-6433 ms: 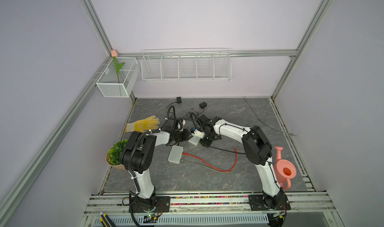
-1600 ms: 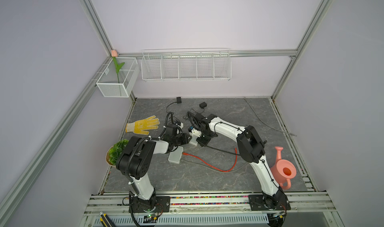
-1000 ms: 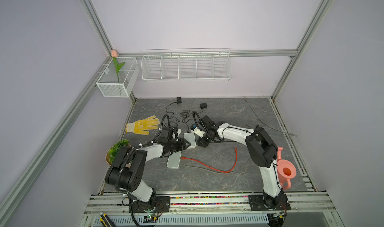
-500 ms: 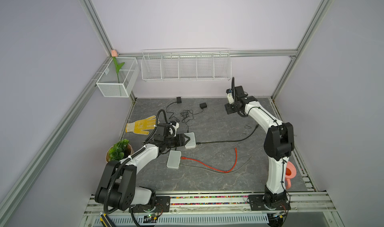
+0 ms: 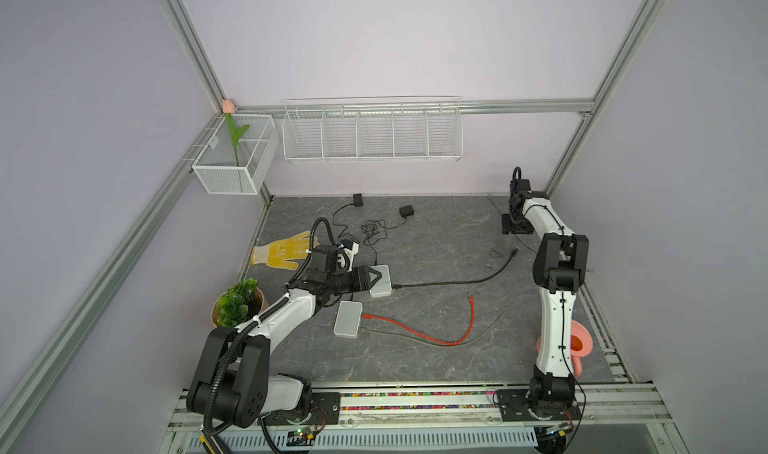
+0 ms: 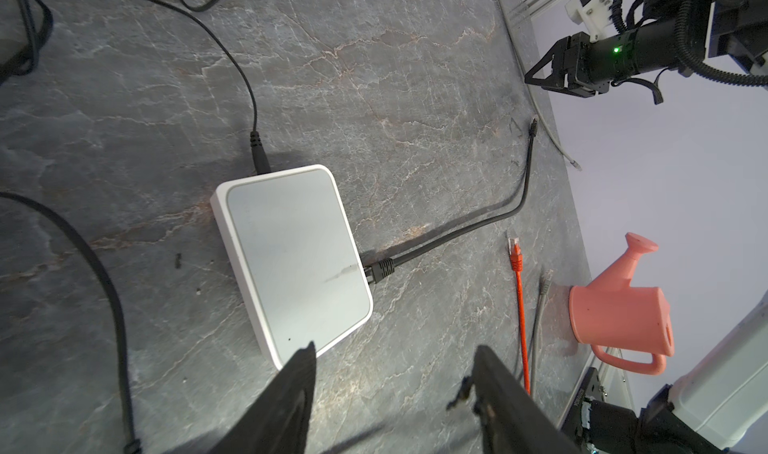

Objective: Insert the plug into the switch port
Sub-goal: 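Raise the right gripper away from the switch toward the far table edge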

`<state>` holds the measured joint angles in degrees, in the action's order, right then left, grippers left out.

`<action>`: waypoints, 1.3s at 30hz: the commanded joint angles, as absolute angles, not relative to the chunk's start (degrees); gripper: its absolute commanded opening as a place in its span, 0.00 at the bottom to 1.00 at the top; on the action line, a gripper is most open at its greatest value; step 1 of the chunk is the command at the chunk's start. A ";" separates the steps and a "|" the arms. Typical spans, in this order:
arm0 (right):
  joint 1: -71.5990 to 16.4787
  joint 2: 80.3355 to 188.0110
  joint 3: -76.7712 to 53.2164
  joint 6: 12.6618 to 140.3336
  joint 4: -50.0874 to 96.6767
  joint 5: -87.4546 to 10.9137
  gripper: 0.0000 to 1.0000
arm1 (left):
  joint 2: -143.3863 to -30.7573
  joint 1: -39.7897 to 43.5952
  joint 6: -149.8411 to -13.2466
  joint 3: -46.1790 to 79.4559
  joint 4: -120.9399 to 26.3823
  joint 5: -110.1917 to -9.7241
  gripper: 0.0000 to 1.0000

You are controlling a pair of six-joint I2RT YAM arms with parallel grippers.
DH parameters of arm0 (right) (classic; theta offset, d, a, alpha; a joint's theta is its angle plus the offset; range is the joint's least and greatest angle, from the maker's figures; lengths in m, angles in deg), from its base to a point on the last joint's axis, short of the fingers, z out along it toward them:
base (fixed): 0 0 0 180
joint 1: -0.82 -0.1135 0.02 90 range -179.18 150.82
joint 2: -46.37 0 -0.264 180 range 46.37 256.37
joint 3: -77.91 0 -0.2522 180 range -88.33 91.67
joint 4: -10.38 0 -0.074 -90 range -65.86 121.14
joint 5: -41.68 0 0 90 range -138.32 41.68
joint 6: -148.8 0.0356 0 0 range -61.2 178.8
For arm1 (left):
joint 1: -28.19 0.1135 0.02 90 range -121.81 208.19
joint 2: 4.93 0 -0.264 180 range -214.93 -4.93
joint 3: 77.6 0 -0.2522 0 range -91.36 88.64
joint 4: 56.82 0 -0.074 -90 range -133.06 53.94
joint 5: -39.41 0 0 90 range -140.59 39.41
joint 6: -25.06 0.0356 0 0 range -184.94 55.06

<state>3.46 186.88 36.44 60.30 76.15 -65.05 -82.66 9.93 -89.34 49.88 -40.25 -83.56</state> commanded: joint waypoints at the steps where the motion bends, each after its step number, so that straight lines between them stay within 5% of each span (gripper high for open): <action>1: 3.76 185.46 38.32 59.35 78.35 -65.20 0.57 | -84.13 10.27 -89.49 48.56 -41.65 -84.69 0.60; 9: 3.58 185.18 37.41 58.06 78.05 -67.36 0.50 | -83.67 10.27 -89.64 48.30 -41.48 -84.95 0.59; 14: -1.07 174.92 24.95 52.82 65.37 -76.03 0.50 | -83.24 10.27 -89.81 48.39 -41.74 -84.89 0.59; 18: -5.77 168.95 20.09 49.94 59.24 -72.66 0.52 | -82.69 10.26 -89.85 48.80 -42.15 -85.04 0.58; 22: -8.16 175.41 28.17 50.89 65.16 -64.63 0.56 | -83.55 10.26 -89.75 49.05 -42.80 -85.17 0.58; 28: -6.99 187.52 39.95 54.56 72.39 -69.40 0.56 | -82.24 10.26 -89.07 49.86 -41.97 -85.16 0.58; 39: -0.63 189.27 41.93 55.15 72.56 -68.36 0.59 | -83.25 10.26 -88.54 49.44 -42.27 -84.75 0.57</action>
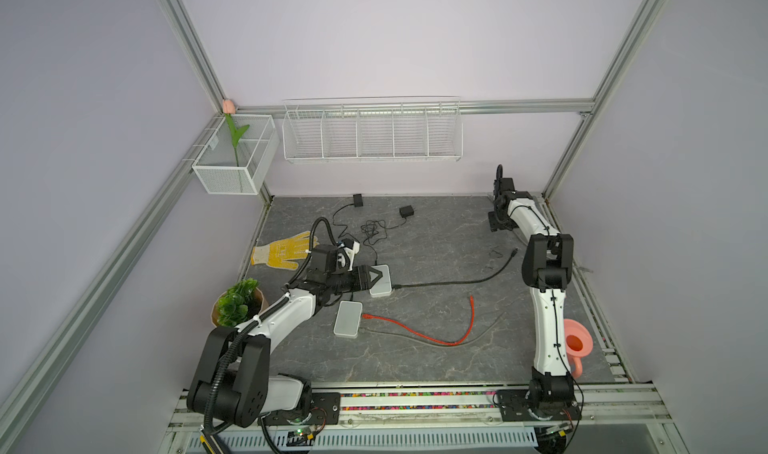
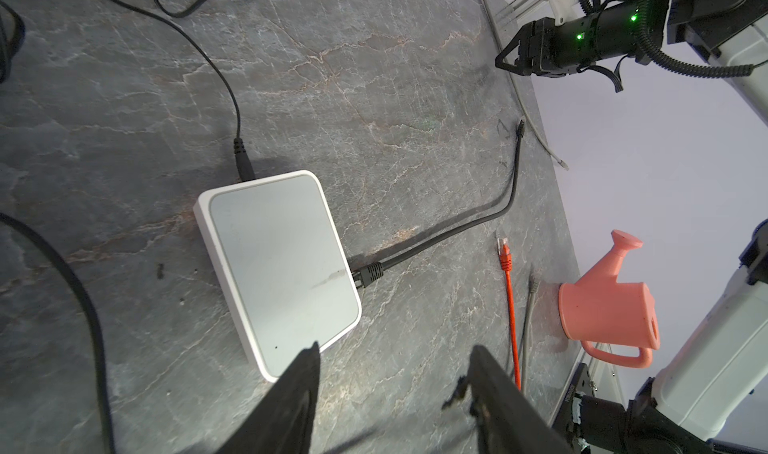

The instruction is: Insert the plug into the switch port

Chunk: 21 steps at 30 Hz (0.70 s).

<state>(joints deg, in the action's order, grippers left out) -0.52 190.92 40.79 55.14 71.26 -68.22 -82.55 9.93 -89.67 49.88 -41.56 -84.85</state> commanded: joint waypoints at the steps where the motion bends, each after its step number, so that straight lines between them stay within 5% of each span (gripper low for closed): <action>1: -0.26 189.53 42.38 55.03 72.70 -68.36 0.59 | -83.59 10.32 -88.67 49.36 -42.51 -84.95 0.57; 11: 2.66 198.42 60.57 57.34 86.61 -62.04 0.59 | -84.24 10.28 -88.70 48.83 -42.29 -85.45 0.57; 21: 4.93 198.69 62.49 60.84 91.47 -57.54 0.57 | -82.02 10.39 -88.23 49.16 -40.55 -84.91 0.56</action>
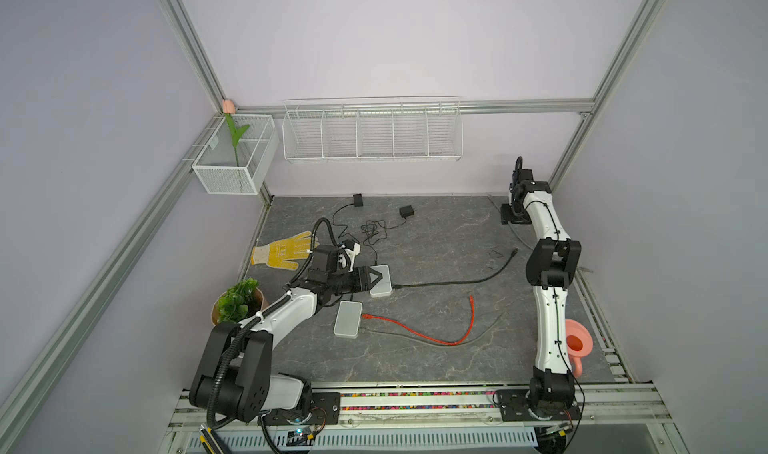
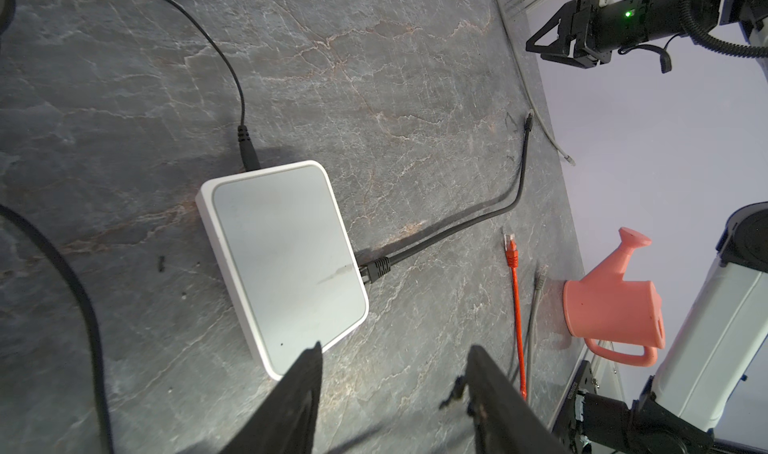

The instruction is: Insert the plug into the switch port

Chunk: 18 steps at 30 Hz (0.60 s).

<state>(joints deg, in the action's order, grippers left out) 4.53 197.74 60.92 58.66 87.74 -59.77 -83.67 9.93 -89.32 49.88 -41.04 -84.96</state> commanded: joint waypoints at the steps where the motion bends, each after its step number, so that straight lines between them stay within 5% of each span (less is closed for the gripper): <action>1: 4.91 198.60 62.53 60.83 92.07 -57.61 0.56 | -81.80 10.30 -88.37 49.33 -40.52 -84.86 0.56; 8: 5.35 197.88 61.90 61.19 97.02 -57.91 0.54 | -80.44 10.35 -88.58 50.23 -40.51 -84.96 0.56; 12: 4.87 192.24 51.66 62.93 92.71 -58.79 0.33 | -79.84 10.35 -88.84 51.02 -41.21 -84.97 0.56; 18: -0.25 183.99 36.43 61.76 78.18 -60.61 0.41 | -81.46 10.35 -88.81 50.77 -42.09 -85.96 0.55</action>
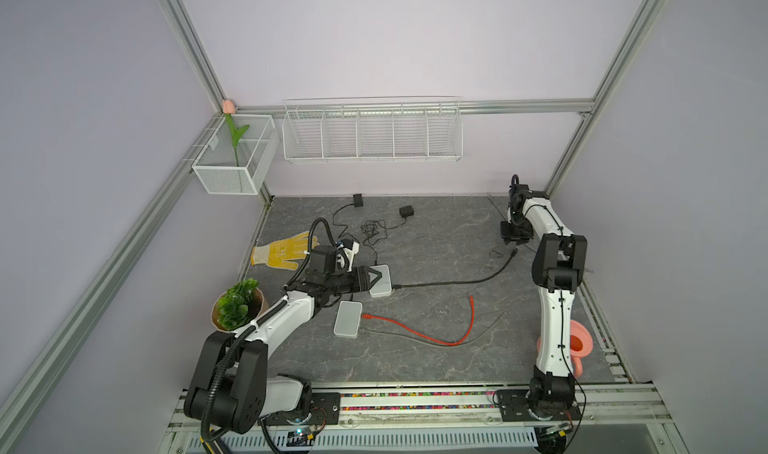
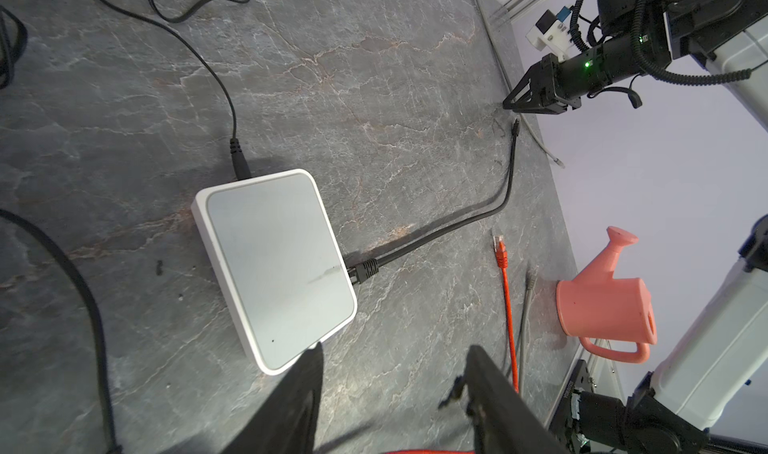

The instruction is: Insert the plug into the switch port

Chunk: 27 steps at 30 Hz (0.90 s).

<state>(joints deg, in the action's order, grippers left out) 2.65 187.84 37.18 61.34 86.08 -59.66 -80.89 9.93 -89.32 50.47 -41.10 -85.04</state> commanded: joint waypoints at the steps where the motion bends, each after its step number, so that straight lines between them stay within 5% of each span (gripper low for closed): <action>1: -0.01 185.48 38.54 62.35 79.59 -60.14 0.40 | -81.45 10.35 -88.80 50.76 -42.11 -86.09 0.55; 8: 1.04 193.27 47.26 63.42 84.37 -59.03 0.53 | -79.23 10.45 -88.67 51.89 -41.66 -85.26 0.55; 27: 4.18 194.38 42.81 60.85 76.13 -57.36 0.53 | -79.75 10.88 -88.81 51.22 -41.53 -85.83 0.55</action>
